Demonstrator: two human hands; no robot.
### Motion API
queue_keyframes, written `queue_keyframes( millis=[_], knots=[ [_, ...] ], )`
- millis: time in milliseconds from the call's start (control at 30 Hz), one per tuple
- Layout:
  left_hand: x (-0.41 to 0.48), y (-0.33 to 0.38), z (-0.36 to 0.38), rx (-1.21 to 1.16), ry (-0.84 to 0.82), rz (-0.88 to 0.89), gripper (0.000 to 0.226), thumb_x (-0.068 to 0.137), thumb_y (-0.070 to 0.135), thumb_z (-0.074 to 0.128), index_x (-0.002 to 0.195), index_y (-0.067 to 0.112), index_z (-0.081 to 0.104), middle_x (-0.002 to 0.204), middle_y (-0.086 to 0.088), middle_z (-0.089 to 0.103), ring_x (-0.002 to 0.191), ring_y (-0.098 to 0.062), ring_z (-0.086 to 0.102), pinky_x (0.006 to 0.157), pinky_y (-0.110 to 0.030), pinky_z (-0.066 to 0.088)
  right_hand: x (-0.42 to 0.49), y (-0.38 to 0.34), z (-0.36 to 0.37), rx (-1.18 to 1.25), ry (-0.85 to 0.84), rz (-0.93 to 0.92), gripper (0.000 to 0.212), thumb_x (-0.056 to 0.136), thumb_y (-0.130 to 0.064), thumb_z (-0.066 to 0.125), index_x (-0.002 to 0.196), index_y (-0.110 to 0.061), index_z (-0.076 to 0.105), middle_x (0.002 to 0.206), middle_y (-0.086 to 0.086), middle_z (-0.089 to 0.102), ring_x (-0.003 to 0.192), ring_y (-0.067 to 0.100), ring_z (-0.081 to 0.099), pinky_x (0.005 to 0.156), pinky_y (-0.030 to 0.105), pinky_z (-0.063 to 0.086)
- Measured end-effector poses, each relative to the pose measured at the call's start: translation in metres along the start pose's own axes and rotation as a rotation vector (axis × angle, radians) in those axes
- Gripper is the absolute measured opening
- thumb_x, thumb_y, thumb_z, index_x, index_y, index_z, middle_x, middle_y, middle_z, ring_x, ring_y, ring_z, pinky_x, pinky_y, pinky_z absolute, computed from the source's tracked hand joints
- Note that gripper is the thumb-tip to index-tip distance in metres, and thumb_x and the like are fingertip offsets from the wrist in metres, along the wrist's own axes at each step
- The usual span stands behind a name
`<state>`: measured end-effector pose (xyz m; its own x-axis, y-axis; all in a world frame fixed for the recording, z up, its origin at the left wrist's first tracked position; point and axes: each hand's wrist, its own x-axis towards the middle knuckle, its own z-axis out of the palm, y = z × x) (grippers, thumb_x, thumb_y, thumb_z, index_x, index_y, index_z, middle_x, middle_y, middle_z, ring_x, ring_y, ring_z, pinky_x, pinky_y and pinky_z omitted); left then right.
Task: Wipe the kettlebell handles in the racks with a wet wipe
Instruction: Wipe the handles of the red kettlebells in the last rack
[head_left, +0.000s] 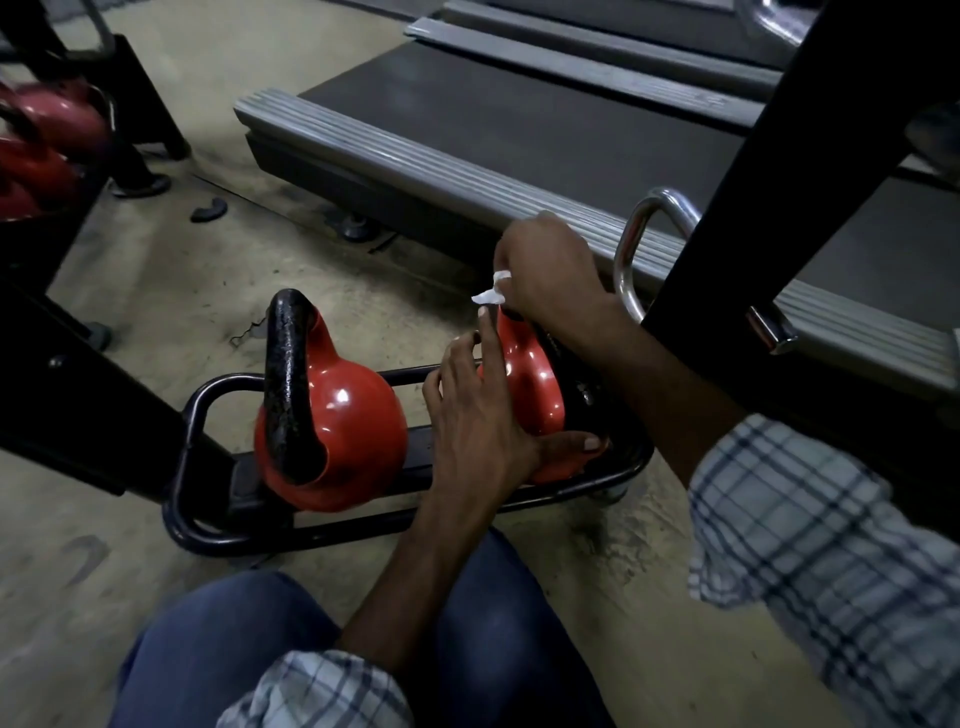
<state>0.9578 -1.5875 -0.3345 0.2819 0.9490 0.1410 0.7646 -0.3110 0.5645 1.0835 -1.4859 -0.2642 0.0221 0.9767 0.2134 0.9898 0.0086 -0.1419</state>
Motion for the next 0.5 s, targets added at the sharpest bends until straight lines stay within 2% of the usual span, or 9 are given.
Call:
queue_keyframes(
  millis=[67, 133, 200, 267, 333, 400, 433, 500],
  knots=[
    [0.000, 0.000, 0.000, -0.009, -0.014, -0.009, 0.152, 0.047, 0.091, 0.067, 0.160, 0.021, -0.007, 0.161, -0.010, 0.019, 0.148, -0.025, 0.018, 0.119, -0.047, 0.015, 0.010, -0.003, 0.000, -0.100, -0.068, -0.022, 0.034, 0.082, -0.043, 0.078, 0.092, -0.012, 0.070, 0.094, 0.008, 0.065, 0.096, 0.025, 0.057, 0.075, 0.033, 0.042],
    [0.000, -0.002, 0.000, -0.018, -0.017, -0.016, 0.152, 0.046, 0.091, 0.068, 0.160, 0.022, -0.007, 0.161, -0.010, 0.019, 0.148, -0.026, 0.019, 0.120, -0.048, 0.015, 0.024, -0.002, 0.000, -0.078, -0.166, 0.024, 0.026, 0.082, -0.038, 0.077, 0.086, -0.015, 0.064, 0.085, 0.003, 0.059, 0.086, 0.022, 0.055, 0.071, 0.032, 0.042],
    [0.000, -0.002, 0.000, -0.019, -0.014, -0.015, 0.152, 0.046, 0.089, 0.069, 0.160, 0.022, -0.006, 0.161, -0.010, 0.019, 0.148, -0.026, 0.019, 0.120, -0.048, 0.016, 0.038, 0.006, 0.001, 0.037, -0.273, 0.101, 0.017, 0.078, -0.026, 0.073, 0.084, -0.011, 0.069, 0.082, 0.002, 0.066, 0.082, 0.021, 0.065, 0.067, 0.033, 0.052],
    [0.000, -0.001, -0.001, -0.026, -0.017, -0.013, 0.151, 0.047, 0.087, 0.071, 0.160, 0.023, -0.007, 0.161, -0.009, 0.019, 0.148, -0.026, 0.018, 0.120, -0.048, 0.016, 0.047, 0.019, 0.004, 0.206, -0.354, 0.193, 0.019, 0.076, -0.024, 0.072, 0.089, -0.011, 0.077, 0.089, 0.005, 0.074, 0.083, 0.020, 0.071, 0.075, 0.037, 0.062],
    [0.000, 0.000, -0.002, -0.027, -0.022, -0.010, 0.150, 0.049, 0.087, 0.072, 0.159, 0.024, -0.008, 0.161, -0.008, 0.017, 0.148, -0.026, 0.017, 0.121, -0.049, 0.016, 0.045, 0.032, 0.007, 0.381, -0.365, 0.282, 0.018, 0.076, -0.023, 0.073, 0.090, -0.014, 0.080, 0.090, 0.006, 0.077, 0.080, 0.017, 0.071, 0.076, 0.032, 0.059],
    [-0.001, 0.001, -0.003, -0.032, -0.025, -0.004, 0.150, 0.050, 0.087, 0.072, 0.159, 0.024, -0.008, 0.161, -0.008, 0.016, 0.149, -0.026, 0.016, 0.121, -0.050, 0.016, 0.038, 0.043, 0.011, 0.569, -0.321, 0.376, 0.010, 0.076, -0.014, 0.073, 0.081, -0.016, 0.080, 0.088, 0.008, 0.078, 0.067, 0.014, 0.066, 0.066, 0.026, 0.053],
    [-0.001, 0.000, -0.003, -0.033, -0.024, 0.000, 0.149, 0.050, 0.087, 0.072, 0.159, 0.024, -0.008, 0.161, -0.008, 0.017, 0.149, -0.025, 0.017, 0.121, -0.050, 0.016, 0.034, 0.048, 0.013, 0.647, -0.294, 0.410, 0.013, 0.076, -0.008, 0.072, 0.077, -0.018, 0.079, 0.084, 0.007, 0.077, 0.059, 0.010, 0.062, 0.061, 0.023, 0.051],
    [0.000, 0.000, -0.002, -0.039, -0.028, 0.001, 0.149, 0.050, 0.086, 0.073, 0.160, 0.024, -0.007, 0.160, -0.006, 0.018, 0.148, -0.024, 0.018, 0.121, -0.049, 0.016, 0.023, 0.057, 0.017, 0.747, -0.260, 0.431, 0.020, 0.079, 0.002, 0.070, 0.081, -0.016, 0.079, 0.074, 0.003, 0.072, 0.051, 0.005, 0.058, 0.055, 0.018, 0.051]
  ],
)
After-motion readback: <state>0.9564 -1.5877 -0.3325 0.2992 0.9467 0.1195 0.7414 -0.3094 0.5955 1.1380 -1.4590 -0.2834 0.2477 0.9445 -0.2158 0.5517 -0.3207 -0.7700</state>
